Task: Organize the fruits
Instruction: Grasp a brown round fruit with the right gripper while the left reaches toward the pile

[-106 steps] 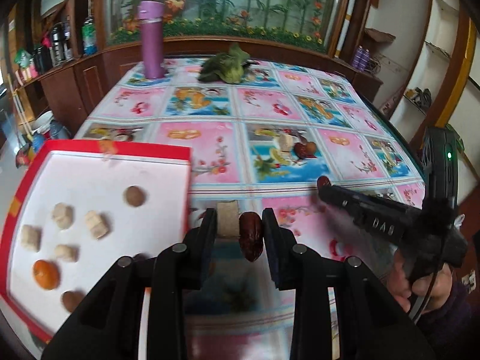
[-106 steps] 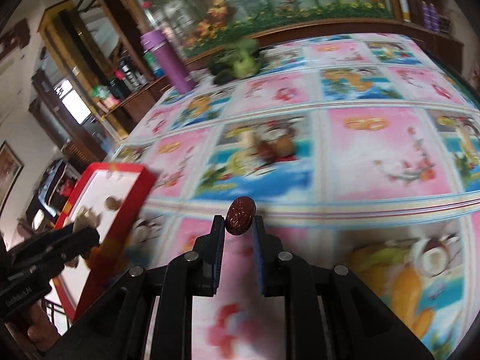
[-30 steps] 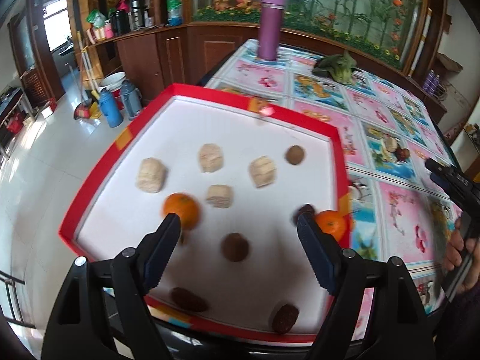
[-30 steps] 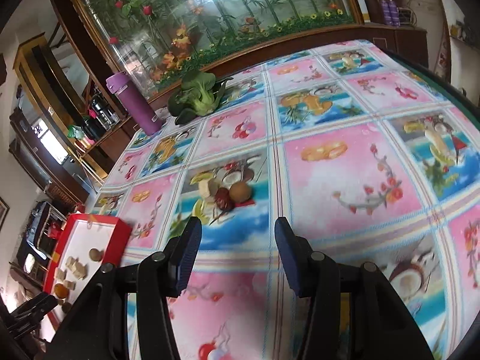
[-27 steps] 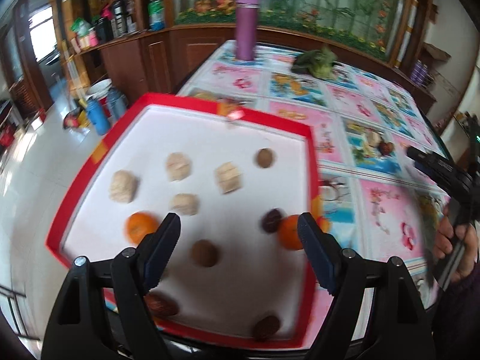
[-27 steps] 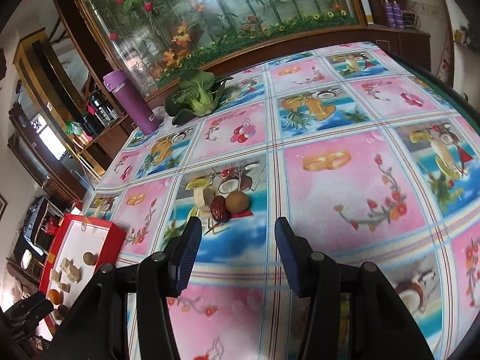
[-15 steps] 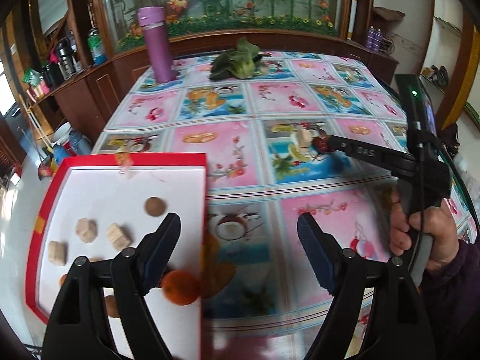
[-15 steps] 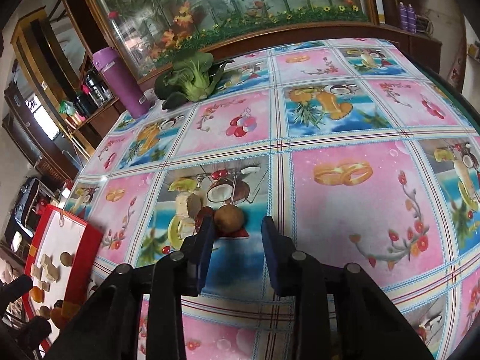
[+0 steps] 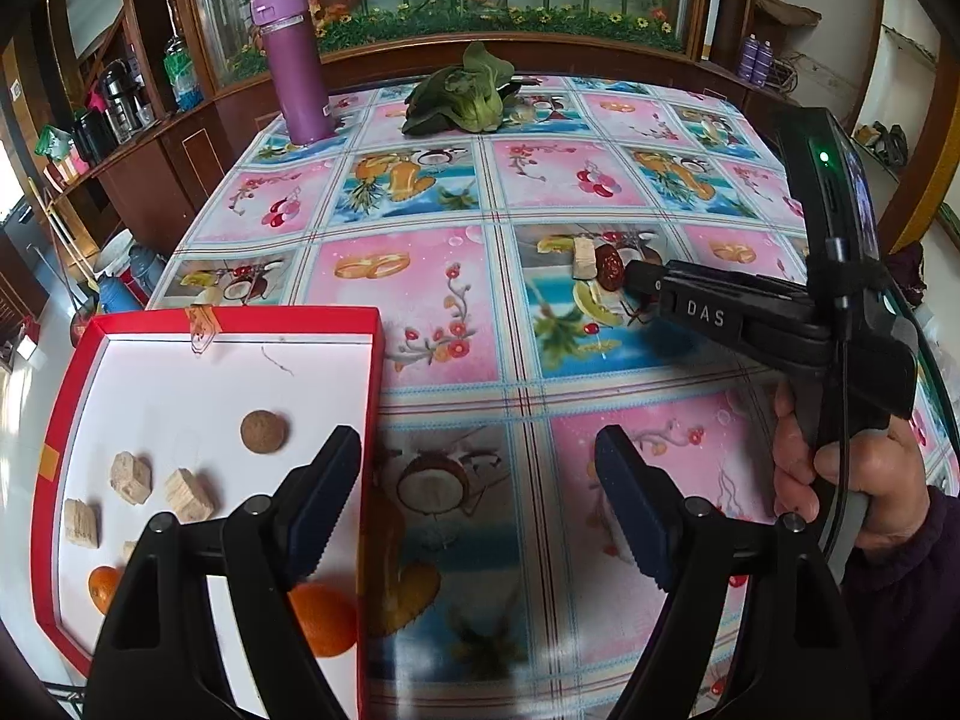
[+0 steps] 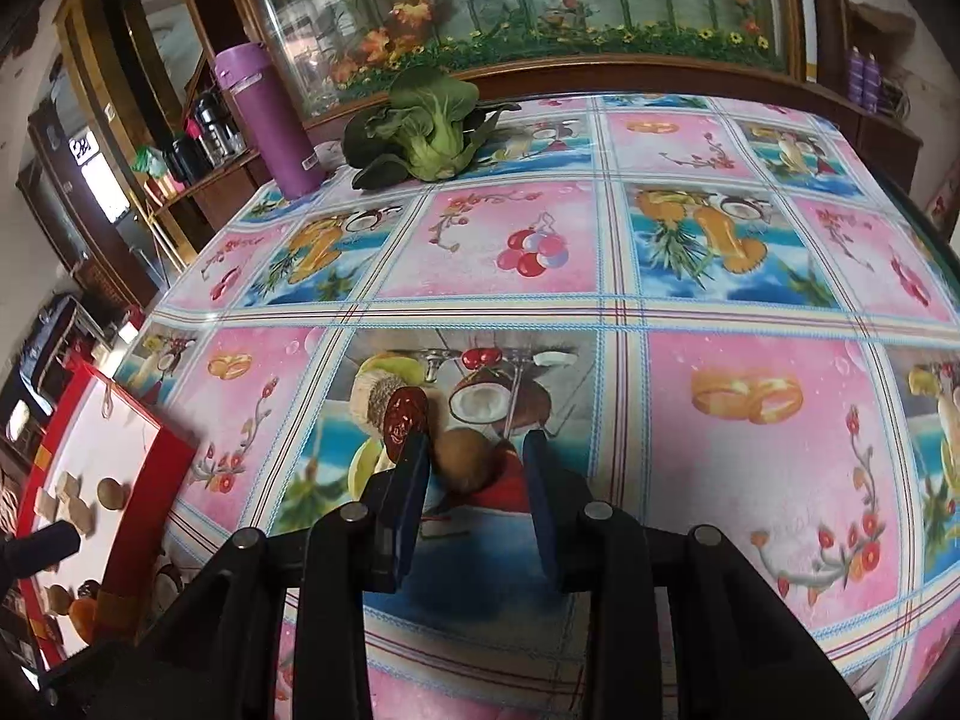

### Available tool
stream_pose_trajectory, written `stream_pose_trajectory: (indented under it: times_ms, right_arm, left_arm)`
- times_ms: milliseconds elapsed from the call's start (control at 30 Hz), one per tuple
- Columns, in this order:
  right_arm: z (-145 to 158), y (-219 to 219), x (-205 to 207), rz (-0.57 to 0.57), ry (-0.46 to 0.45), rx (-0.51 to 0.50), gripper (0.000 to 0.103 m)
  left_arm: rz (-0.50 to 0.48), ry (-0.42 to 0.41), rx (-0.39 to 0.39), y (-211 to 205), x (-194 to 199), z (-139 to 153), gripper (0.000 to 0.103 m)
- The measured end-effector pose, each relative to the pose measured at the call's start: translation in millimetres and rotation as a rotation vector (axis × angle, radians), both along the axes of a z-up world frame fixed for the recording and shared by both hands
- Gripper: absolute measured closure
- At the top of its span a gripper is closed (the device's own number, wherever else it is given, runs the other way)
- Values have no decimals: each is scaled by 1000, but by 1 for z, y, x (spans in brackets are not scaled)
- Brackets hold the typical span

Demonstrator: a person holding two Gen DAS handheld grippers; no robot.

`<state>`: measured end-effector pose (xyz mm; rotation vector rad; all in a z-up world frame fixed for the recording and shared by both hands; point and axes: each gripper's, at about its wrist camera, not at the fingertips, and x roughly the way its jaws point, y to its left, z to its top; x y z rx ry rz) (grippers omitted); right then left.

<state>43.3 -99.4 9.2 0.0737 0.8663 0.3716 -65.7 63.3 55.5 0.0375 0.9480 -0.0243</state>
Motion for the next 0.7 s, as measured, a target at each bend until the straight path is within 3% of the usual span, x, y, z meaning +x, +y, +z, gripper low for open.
stream_pose_trajectory:
  times_ms: [133, 233, 367, 700]
  right_arm:
    - [0, 4, 2, 21, -4, -18, 72]
    - [0, 7, 3, 38, -7, -44, 84]
    - [2, 7, 2, 55, -1, -79, 84]
    - [4, -43, 18, -89, 100, 13, 84]
  left_arm:
    - [32, 6, 3, 5, 10, 0, 22]
    - [54, 20, -7, 9, 17, -3, 22]
    - [58, 28, 0, 7, 24, -5, 22]
    - [-30, 62, -2, -33, 62, -12, 22]
